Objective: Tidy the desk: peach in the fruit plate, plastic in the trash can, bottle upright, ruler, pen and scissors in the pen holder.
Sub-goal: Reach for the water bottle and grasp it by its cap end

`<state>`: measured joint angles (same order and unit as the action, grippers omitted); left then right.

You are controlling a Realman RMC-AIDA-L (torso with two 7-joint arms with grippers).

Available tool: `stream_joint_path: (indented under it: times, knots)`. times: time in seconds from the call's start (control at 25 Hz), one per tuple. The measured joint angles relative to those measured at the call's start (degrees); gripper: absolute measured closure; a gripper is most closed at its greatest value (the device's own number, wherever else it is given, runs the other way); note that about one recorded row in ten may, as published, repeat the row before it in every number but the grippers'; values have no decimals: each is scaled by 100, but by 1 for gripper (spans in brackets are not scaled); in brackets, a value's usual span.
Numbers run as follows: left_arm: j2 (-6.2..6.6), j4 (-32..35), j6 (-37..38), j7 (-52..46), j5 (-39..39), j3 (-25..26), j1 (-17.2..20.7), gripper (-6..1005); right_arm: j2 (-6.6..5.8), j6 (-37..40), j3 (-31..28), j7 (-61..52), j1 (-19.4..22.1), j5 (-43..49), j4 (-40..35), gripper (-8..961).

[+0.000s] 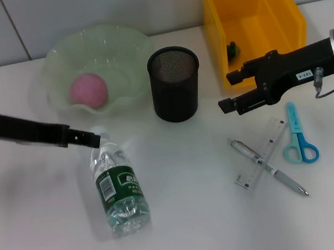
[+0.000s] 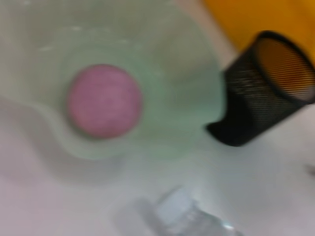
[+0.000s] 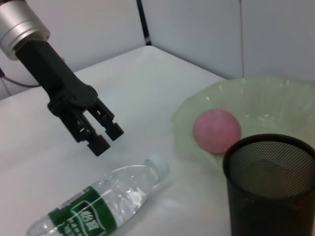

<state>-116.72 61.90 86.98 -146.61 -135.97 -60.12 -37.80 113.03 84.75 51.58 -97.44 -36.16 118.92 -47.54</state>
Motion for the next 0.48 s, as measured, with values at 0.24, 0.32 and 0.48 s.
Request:
stream_joint_path:
  times: [0.24, 0.32, 0.48]
  knots:
    - [-131, -114, -88, -1164, -1285, 13, -760, 256, 34, -132, -75, 365, 85, -37, -54, 151]
    - [-131, -203, -90, -1383, -1311, 38, -862, 256, 77, -140, -175, 561, 119, -45, -89, 150]
    - [-127, -272, -109, -1710, -1360, 55, -934, 258, 196, -142, -345, 1004, 198, -46, -204, 150]
